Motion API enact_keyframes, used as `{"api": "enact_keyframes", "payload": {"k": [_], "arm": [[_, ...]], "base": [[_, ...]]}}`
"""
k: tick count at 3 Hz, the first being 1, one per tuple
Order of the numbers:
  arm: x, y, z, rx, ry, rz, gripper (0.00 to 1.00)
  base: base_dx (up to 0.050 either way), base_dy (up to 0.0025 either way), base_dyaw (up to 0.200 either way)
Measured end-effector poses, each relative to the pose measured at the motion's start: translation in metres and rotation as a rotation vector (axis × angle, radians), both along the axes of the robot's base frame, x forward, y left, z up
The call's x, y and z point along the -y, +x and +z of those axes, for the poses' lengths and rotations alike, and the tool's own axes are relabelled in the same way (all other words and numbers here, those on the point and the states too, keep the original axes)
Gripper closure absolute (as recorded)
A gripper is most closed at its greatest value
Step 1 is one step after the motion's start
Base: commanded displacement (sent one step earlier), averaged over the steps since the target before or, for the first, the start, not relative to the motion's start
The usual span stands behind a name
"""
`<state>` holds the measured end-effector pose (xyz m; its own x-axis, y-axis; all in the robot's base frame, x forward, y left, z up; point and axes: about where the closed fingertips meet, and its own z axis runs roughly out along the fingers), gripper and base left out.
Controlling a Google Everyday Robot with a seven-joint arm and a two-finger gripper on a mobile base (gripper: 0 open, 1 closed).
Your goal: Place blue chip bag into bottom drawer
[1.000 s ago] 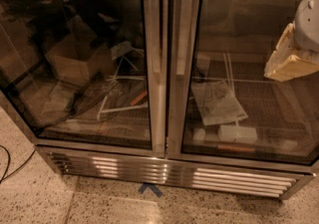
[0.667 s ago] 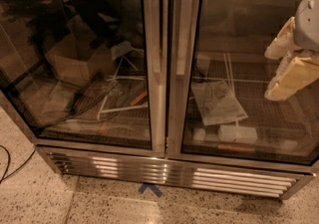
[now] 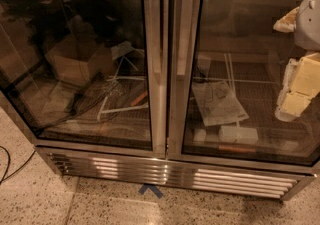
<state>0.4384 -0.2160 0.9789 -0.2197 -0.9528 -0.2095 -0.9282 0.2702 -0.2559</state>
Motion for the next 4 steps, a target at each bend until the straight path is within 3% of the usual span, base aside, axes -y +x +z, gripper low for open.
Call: {"api": "enact_keyframes", "payload": {"k": [2, 4], "arm": [[0.006, -0.012, 0.013, 0.029, -0.032, -0.027, 0.00], [0.036, -0.061, 0.059, 0.074, 0.024, -0.050, 0.00]], "base": [[0.000, 0.00000, 0.000], [0.000, 0.00000, 0.000]]}}
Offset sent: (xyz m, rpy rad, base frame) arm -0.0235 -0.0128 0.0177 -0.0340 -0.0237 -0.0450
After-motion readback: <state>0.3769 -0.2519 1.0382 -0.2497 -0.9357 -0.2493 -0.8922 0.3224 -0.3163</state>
